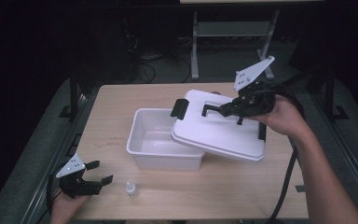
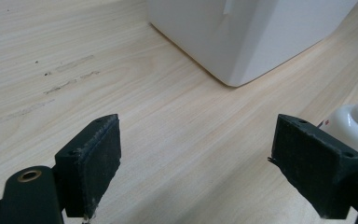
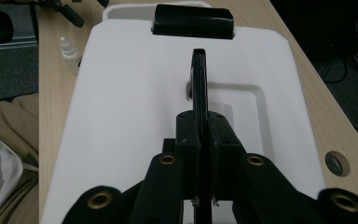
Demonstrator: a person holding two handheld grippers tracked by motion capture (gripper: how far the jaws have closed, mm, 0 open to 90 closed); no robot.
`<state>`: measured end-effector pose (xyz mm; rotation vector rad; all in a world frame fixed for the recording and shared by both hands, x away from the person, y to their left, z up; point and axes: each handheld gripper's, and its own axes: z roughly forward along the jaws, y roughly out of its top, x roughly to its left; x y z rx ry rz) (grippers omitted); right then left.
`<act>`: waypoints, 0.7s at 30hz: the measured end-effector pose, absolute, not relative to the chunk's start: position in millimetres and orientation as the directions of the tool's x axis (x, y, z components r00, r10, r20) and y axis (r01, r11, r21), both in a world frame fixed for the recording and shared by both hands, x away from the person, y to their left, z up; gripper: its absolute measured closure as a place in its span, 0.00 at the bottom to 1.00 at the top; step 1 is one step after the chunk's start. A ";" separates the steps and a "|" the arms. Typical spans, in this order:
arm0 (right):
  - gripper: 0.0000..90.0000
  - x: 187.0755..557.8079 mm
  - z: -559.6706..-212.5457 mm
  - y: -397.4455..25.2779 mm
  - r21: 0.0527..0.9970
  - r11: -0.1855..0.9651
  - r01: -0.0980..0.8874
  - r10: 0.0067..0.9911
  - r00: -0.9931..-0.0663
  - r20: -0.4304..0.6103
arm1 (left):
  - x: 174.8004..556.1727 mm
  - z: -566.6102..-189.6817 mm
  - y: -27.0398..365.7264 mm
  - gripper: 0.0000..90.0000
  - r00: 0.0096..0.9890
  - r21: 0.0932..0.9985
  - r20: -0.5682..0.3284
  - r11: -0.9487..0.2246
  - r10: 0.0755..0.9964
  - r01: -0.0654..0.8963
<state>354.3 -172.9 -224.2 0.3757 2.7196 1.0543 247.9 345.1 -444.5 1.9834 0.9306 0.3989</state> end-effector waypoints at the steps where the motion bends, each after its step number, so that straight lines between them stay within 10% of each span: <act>1: 0.93 352.3 -224.4 -178.4 0.683 0.711 0.168 0.313 -0.945 -0.095 | 248.2 -444.4 345.0 0.17 0.668 0.824 -0.070 -0.333 0.741 0.457; 21: 0.93 337.3 -237.6 -221.2 0.675 0.701 0.231 0.380 -0.921 -0.080 | 248.6 -444.2 343.1 0.17 0.669 0.824 -0.066 -0.338 0.740 0.455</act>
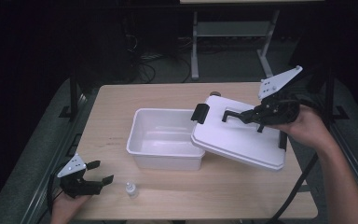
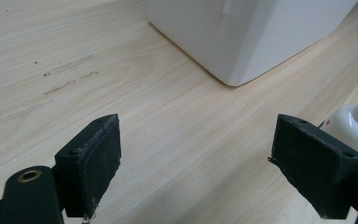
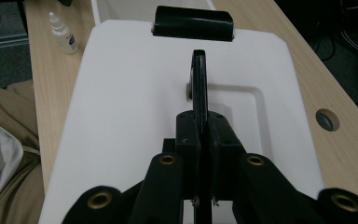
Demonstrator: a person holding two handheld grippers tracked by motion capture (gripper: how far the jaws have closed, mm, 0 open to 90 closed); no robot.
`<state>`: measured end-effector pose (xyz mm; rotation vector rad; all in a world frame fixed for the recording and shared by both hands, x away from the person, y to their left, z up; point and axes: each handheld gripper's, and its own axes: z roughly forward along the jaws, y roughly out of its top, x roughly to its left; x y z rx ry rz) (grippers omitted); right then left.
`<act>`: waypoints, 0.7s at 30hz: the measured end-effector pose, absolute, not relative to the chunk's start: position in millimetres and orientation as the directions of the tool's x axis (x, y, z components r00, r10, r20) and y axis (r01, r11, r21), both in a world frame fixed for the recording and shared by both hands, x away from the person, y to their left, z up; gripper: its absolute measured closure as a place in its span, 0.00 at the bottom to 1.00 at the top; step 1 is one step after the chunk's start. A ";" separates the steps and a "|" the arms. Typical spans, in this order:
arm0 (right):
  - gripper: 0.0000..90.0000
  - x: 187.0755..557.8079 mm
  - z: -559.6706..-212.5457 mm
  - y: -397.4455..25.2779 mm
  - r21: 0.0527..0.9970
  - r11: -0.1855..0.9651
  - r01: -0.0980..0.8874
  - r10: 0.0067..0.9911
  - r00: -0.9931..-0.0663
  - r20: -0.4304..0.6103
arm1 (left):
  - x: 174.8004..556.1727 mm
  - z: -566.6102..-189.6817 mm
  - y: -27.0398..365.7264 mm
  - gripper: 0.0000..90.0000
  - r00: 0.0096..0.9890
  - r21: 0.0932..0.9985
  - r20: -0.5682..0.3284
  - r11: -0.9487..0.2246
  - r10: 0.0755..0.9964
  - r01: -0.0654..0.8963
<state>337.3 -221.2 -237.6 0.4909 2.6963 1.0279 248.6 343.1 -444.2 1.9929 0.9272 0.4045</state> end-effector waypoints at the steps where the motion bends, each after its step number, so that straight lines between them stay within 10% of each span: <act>1: 0.93 336.5 -238.5 -222.7 0.674 0.700 0.235 0.385 -0.920 -0.078 | 248.6 -444.2 343.1 0.17 0.669 0.823 -0.065 -0.339 0.741 0.455; 21: 0.93 324.1 -271.7 -264.3 0.670 0.673 0.313 0.445 -0.895 -0.029 | 249.0 -445.4 340.9 0.17 0.672 0.816 -0.068 -0.347 0.737 0.463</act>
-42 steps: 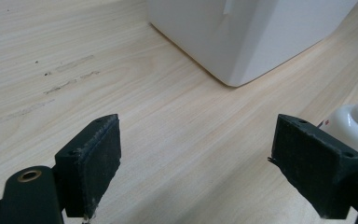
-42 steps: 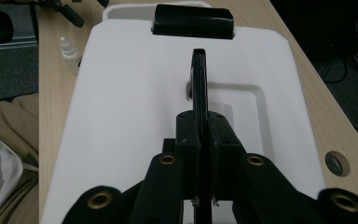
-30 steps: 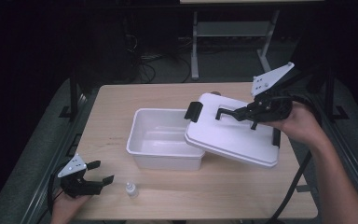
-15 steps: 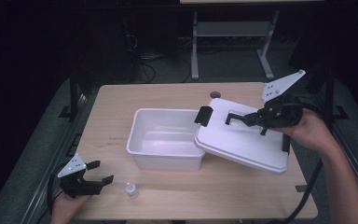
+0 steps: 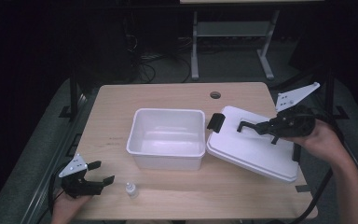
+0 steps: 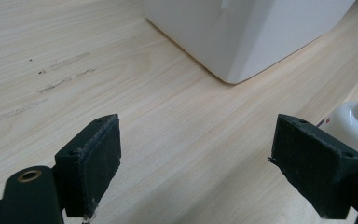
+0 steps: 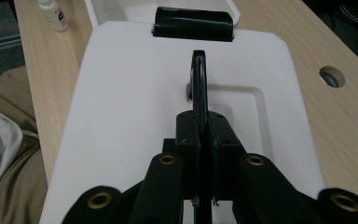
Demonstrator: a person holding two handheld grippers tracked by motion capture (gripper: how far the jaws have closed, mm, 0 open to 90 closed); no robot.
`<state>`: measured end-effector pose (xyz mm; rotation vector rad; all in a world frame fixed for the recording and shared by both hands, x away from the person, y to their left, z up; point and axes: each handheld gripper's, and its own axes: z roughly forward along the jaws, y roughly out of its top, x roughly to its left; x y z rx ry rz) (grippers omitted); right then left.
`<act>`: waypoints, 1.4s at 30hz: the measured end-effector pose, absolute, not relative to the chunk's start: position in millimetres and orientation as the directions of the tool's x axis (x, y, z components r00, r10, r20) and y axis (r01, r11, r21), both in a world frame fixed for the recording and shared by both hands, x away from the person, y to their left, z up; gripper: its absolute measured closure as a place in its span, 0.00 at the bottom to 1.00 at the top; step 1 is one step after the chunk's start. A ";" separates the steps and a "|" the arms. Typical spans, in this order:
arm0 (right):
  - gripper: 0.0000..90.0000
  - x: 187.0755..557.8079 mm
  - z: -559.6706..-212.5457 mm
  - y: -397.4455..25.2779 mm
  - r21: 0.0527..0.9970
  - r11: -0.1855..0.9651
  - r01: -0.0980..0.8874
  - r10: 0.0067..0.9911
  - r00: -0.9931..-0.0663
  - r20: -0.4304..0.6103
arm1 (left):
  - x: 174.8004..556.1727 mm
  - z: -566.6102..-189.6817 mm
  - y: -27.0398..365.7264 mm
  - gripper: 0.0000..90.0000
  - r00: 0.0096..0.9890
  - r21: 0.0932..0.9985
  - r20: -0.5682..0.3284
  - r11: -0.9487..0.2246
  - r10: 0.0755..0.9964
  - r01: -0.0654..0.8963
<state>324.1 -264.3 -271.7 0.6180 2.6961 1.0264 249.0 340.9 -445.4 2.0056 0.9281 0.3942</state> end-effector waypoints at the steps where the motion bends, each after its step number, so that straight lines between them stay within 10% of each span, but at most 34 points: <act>1: 0.93 323.5 -273.4 -266.1 0.670 0.672 0.313 0.447 -0.894 -0.030 | 249.1 -445.5 340.8 0.17 0.672 0.815 -0.068 -0.348 0.737 0.463; 42: 0.93 329.4 -389.7 -281.5 0.625 0.635 0.454 0.516 -0.851 0.094 | 249.2 -447.7 343.8 0.17 0.668 0.805 -0.066 -0.356 0.741 0.475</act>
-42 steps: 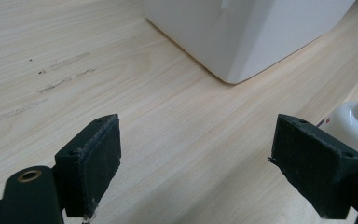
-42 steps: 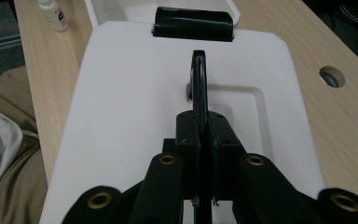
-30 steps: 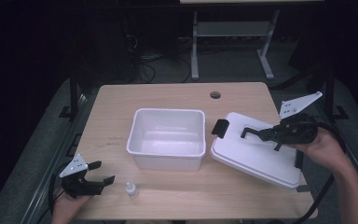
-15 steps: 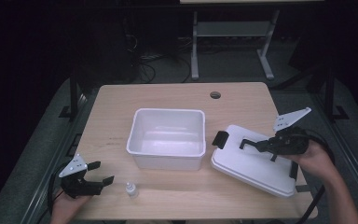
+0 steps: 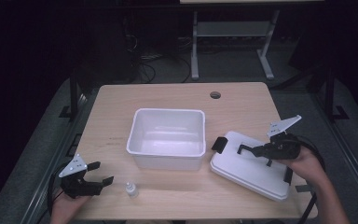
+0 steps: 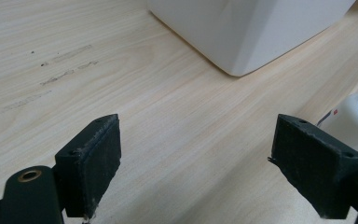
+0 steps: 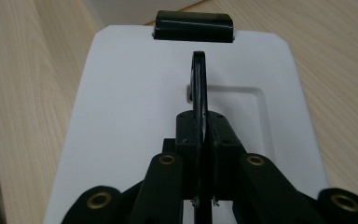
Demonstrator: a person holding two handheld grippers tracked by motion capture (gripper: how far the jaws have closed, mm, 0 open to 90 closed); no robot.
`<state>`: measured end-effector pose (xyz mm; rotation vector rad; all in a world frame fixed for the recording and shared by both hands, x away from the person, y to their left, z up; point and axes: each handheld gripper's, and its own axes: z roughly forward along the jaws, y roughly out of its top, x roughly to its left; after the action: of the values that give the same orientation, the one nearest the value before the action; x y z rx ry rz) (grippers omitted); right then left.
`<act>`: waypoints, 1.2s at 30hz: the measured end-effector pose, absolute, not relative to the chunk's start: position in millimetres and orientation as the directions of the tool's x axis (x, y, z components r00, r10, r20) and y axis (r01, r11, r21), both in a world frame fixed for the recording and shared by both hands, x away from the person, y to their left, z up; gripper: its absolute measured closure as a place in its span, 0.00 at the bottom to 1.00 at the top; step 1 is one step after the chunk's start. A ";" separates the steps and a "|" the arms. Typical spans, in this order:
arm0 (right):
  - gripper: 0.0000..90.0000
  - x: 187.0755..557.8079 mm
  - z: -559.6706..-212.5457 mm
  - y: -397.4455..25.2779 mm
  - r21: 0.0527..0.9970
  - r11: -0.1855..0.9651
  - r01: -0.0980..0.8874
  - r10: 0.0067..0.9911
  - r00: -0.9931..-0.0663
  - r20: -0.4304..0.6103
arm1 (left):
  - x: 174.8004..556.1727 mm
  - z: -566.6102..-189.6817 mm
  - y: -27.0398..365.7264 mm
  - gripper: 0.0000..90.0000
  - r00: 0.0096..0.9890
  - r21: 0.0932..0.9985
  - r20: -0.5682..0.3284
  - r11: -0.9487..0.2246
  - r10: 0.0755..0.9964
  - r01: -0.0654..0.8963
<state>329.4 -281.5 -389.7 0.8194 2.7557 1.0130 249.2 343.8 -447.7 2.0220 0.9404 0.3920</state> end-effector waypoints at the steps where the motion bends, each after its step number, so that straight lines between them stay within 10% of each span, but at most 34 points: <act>1: 0.93 330.2 -393.2 -281.3 0.627 0.635 0.451 0.515 -0.852 0.092 | 249.1 -447.7 343.7 0.17 0.668 0.805 -0.064 -0.357 0.742 0.473; 20: 0.92 324.4 -410.6 -274.2 0.603 0.652 0.460 0.529 -0.846 0.073 | 248.6 -449.0 342.6 0.17 0.671 0.803 -0.064 -0.361 0.739 0.474; 36: 0.71 304.9 -404.4 -265.9 0.661 0.622 0.421 0.509 -0.858 0.067 | 248.2 -449.0 339.3 0.18 0.678 0.797 -0.067 -0.370 0.732 0.478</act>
<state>304.9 -265.9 -404.4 0.7823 2.7137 1.0557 248.2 339.3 -449.0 2.0393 0.9313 0.3781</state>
